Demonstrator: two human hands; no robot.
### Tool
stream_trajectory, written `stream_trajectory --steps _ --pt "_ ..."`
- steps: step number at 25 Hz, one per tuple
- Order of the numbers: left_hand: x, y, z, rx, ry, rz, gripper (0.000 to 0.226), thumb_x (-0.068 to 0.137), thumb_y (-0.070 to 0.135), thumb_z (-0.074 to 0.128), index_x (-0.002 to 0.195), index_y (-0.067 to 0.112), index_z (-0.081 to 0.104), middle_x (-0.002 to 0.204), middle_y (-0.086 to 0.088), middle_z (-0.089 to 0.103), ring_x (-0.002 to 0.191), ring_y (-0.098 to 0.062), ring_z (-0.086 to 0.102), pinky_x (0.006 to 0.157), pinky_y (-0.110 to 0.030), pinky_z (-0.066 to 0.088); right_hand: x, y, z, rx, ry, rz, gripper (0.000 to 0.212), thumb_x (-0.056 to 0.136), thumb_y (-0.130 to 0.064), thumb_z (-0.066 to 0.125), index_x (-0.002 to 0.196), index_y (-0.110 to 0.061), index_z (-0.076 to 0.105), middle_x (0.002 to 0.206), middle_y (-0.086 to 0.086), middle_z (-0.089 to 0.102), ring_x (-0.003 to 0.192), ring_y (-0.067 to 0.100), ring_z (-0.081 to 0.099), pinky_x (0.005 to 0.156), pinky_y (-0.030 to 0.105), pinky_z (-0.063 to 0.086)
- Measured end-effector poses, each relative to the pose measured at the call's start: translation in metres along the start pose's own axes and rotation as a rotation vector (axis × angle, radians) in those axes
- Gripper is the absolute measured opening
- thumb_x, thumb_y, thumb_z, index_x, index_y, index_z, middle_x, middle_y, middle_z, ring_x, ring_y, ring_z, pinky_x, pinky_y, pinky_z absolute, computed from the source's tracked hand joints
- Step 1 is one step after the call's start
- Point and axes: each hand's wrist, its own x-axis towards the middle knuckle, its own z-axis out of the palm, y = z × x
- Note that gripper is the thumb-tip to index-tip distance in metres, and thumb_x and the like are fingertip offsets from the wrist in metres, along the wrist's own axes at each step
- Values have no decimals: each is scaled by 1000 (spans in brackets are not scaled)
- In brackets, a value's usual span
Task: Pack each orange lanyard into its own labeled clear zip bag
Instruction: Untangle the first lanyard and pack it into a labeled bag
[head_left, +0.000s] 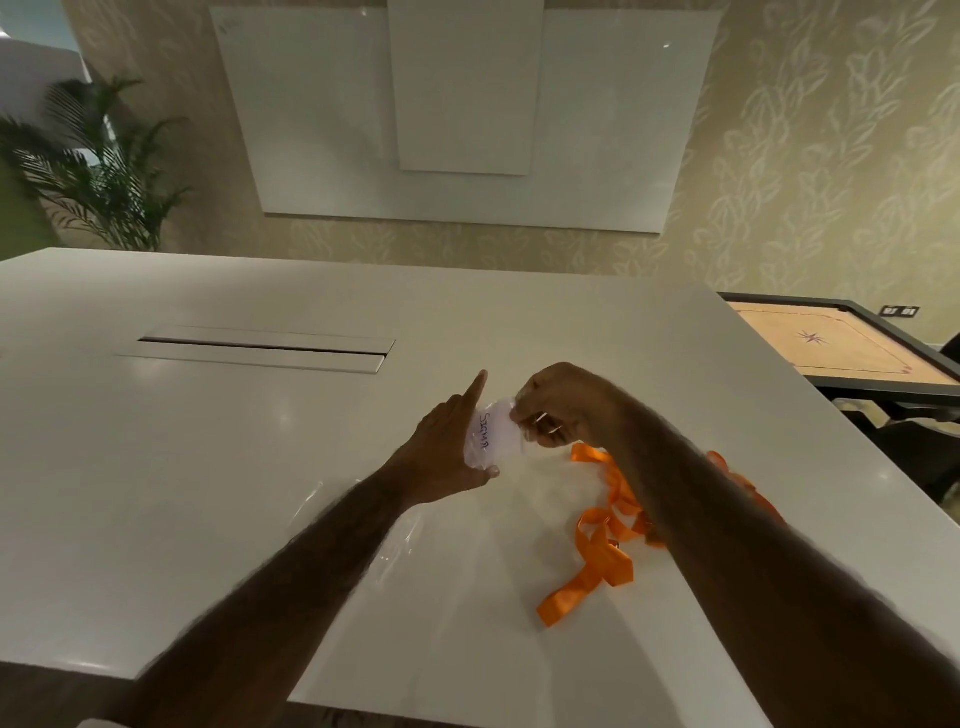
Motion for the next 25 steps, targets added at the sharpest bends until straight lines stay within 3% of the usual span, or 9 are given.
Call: stream_trajectory --steps 3,7,11,13,15,17,19,22,25 --pt "4 7 2 -14 1 16 129 72 47 84 160 25 -9 143 -6 48 123 -23 50 107 -40 41 -1 -5 15 -47 110 -83 12 82 6 66 93 8 69 71 17 63 55 20 56 48 23 44" --pt "6 16 4 -102 40 11 132 72 43 85 158 31 -14 142 -6 45 128 -25 44 108 -39 36 -3 -8 32 -112 162 -138 15 77 6 65 88 15 70 69 19 65 61 26 58 52 27 44" --pt "7 19 3 -182 67 23 127 69 52 78 157 38 -13 134 3 47 122 -10 40 109 -36 33 -4 -8 40 -120 253 -129 15 80 -8 70 87 5 72 73 11 67 67 24 62 58 30 49" --pt "8 16 0 -209 89 26 125 68 60 74 157 37 -11 136 1 48 126 -14 41 112 -40 33 -6 -8 36 1 176 -56 18 83 -15 72 97 -3 72 90 7 67 85 21 63 63 31 52" --pt "10 12 2 -234 97 75 126 70 55 75 159 29 -10 121 -1 53 119 -27 52 111 -52 40 -10 -9 34 8 21 24 20 86 -18 72 104 -10 71 107 7 68 97 24 66 70 36 59" --pt "11 15 7 -270 102 99 127 71 44 80 160 26 -9 103 11 51 105 -26 58 102 -54 46 -13 -10 35 -58 -71 53 12 90 -19 67 101 -13 70 110 8 68 96 30 69 78 42 61" --pt "13 17 12 -283 127 91 132 70 44 84 159 28 -11 98 18 52 98 -21 59 98 -52 49 -16 -12 35 -102 -99 51 13 93 -17 62 103 -12 69 111 9 68 96 32 70 78 42 62" --pt "11 15 12 -344 108 38 147 58 69 83 159 21 -13 119 3 56 115 -23 56 110 -43 42 -16 -11 32 -77 -35 -21 19 94 -11 62 111 -5 69 114 11 69 93 26 71 75 38 61" --pt "4 16 12 -386 107 -52 143 49 75 82 158 17 11 147 5 43 138 -11 41 115 -28 34 -18 -11 29 -50 -3 -51 25 95 -9 61 119 -1 66 120 15 68 101 28 69 87 40 58"
